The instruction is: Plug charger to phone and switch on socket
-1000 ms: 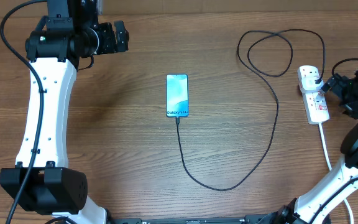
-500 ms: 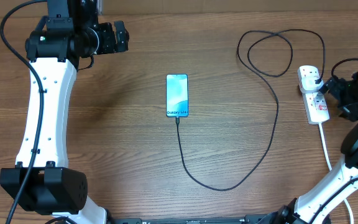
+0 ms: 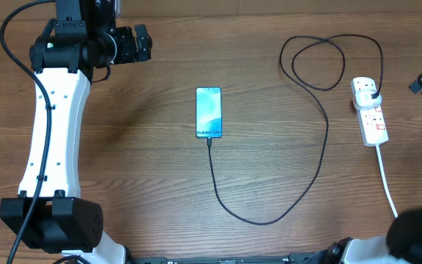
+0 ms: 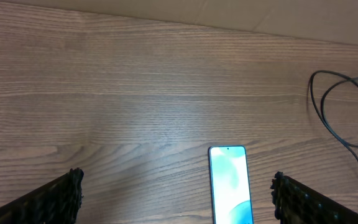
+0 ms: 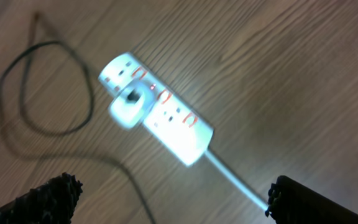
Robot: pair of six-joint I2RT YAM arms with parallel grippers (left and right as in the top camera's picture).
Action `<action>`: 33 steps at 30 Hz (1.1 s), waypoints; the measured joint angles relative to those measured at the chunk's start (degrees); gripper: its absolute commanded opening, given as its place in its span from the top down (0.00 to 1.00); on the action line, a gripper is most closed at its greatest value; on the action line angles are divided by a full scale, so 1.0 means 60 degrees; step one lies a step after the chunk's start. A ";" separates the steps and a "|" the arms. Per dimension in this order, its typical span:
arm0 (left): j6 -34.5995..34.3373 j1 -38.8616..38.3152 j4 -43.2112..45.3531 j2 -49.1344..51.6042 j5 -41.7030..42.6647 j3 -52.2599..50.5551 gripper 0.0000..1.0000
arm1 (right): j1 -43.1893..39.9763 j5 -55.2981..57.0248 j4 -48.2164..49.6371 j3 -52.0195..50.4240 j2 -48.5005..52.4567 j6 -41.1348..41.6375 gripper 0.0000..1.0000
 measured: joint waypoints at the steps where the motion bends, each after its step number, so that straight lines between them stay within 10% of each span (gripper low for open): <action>1: 0.0004 0.0000 0.0000 0.0000 0.0004 0.0000 0.01 | 0.0153 0.0004 -0.0204 -0.0004 -0.0342 0.0044 0.00; 17: 0.0004 0.0000 0.0000 0.0000 0.0000 0.0000 0.00 | 0.5668 -0.0725 -0.2375 -0.1650 -0.4258 0.0820 0.00; 33: 0.0000 0.0000 0.0000 0.0000 0.0000 0.0000 0.00 | 0.6113 -0.1341 -0.3355 -0.1668 -0.4229 0.0809 0.00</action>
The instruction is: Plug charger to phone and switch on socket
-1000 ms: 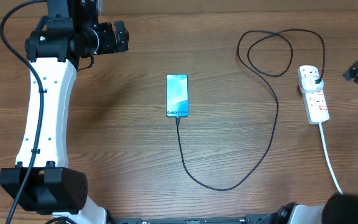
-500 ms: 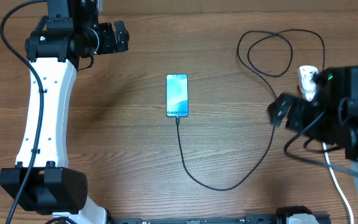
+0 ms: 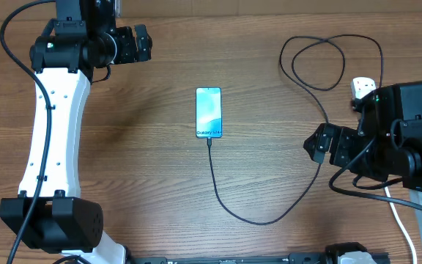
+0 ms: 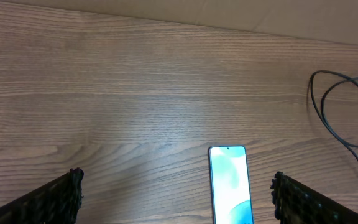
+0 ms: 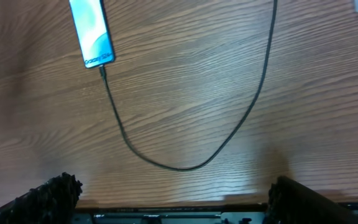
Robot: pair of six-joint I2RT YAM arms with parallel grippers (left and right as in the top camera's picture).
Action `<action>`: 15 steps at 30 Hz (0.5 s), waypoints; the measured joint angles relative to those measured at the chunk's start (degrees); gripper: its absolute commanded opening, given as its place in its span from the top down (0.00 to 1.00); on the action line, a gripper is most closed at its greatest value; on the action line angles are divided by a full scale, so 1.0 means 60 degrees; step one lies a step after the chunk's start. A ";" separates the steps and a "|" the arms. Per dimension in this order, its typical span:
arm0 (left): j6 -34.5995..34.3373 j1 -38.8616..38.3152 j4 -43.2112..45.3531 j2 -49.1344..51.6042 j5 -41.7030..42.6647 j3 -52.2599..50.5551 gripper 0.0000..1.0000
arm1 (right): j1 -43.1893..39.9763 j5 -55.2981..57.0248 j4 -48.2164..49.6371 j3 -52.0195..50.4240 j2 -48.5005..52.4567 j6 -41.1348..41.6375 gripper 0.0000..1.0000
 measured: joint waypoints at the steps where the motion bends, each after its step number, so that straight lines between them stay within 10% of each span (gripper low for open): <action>1: 0.0004 0.0000 0.0000 0.0000 0.0000 0.0000 0.00 | -0.0004 0.0029 0.0033 -0.0022 -0.0004 -0.0004 0.00; 15: 0.0004 0.0000 -0.0004 0.0000 -0.0022 0.0000 0.00 | -0.0004 0.0226 0.4736 -0.3792 -0.2637 -0.0452 0.00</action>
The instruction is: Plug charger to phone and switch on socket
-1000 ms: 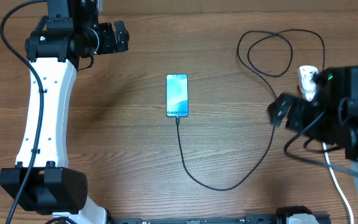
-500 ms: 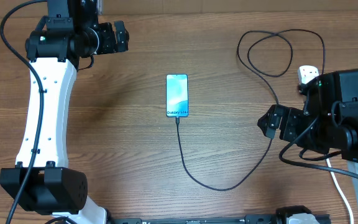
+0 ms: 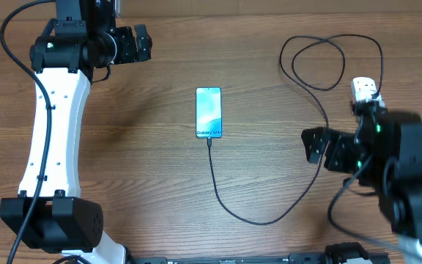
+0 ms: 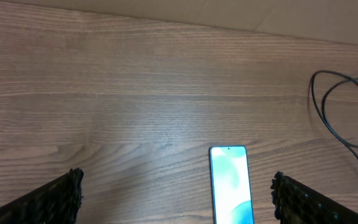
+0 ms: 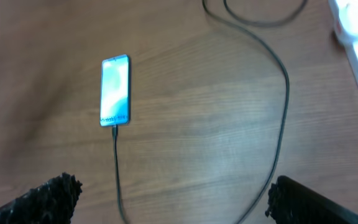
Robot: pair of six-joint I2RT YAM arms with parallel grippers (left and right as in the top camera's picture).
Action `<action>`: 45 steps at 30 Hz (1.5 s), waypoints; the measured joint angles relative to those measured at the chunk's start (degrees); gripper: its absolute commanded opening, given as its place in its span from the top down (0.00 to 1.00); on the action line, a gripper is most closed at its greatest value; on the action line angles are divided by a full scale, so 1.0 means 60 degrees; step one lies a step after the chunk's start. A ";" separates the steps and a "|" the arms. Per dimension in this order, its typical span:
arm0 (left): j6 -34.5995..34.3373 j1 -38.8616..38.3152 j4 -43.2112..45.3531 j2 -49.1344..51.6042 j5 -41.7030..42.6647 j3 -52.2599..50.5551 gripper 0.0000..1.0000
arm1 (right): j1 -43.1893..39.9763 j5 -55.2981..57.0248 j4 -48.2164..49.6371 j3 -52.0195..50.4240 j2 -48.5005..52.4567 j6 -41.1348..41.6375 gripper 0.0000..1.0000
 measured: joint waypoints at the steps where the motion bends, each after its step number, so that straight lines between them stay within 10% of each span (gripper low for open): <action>1: -0.0004 0.0000 0.0000 0.0000 -0.0007 0.0000 0.00 | 0.0000 -0.0004 0.0426 -0.0561 -0.0554 -0.0091 0.00; 22: -0.0004 0.0000 0.0004 0.0000 -0.0007 -0.0004 0.00 | -0.0433 0.0346 0.7071 -0.8331 -0.7748 -0.1803 0.00; 45: 0.0000 0.0000 0.0004 0.0000 -0.0011 -0.0004 0.00 | -0.0455 0.1129 1.0054 -1.0867 -0.8579 -0.1854 0.00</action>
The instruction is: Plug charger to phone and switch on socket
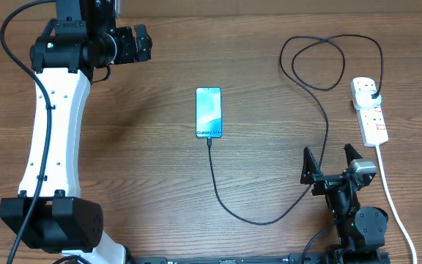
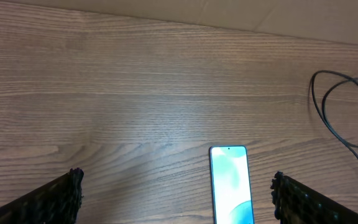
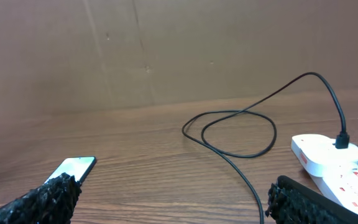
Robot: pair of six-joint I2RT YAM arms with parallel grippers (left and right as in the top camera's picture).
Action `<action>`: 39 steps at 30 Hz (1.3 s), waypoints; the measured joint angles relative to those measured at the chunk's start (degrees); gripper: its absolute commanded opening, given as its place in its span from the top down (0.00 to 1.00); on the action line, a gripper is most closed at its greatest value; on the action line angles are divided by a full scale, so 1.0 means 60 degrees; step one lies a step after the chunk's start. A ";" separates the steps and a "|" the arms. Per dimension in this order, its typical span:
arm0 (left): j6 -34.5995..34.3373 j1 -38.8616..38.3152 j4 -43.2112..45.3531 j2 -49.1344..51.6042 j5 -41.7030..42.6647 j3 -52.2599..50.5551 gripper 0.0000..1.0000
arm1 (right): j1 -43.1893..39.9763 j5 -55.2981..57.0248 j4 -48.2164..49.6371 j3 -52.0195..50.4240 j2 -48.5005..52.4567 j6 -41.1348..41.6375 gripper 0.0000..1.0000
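The phone (image 1: 209,112) lies face up with its screen lit in the middle of the table. The black cable (image 1: 321,139) is plugged into its near end. The cable curves round and loops to the charger plug (image 1: 371,92) in the white socket strip (image 1: 373,121) at the right. My left gripper (image 1: 141,44) hangs open at the far left, above and beyond the phone (image 2: 231,183). My right gripper (image 1: 331,163) stands open near the front edge, empty. It looks across the table at the phone (image 3: 73,167), the cable (image 3: 241,134) and the strip (image 3: 334,158).
The strip's white lead (image 1: 390,194) runs toward the front edge, right of my right arm. A brown cardboard wall (image 3: 166,50) backs the table. The left arm's white link (image 1: 50,132) spans the left side.
My right arm was raised over the table between the cable and the strip; now it sits low at the front edge, facing across the table. The left arm, phone and cable have not moved.
My right gripper was first at the right edge beside the socket strip, its camera on the strip. Then the arm stood over the table's right side, covering most of the strip. Now it is drawn back to the front edge. Throughout, the cable stayed in the phone and the left gripper stayed open.
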 measured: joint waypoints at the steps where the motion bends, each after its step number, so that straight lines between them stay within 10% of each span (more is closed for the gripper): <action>1: 0.0000 0.0000 0.0000 0.0000 0.0000 0.0000 0.00 | 0.0000 0.0033 -0.0007 0.0000 0.0000 -0.0025 0.00; 39: 0.0000 0.0000 0.0000 0.0000 0.0000 0.0000 0.00 | 0.0004 0.0135 -0.0007 0.0000 0.0000 -0.1151 0.00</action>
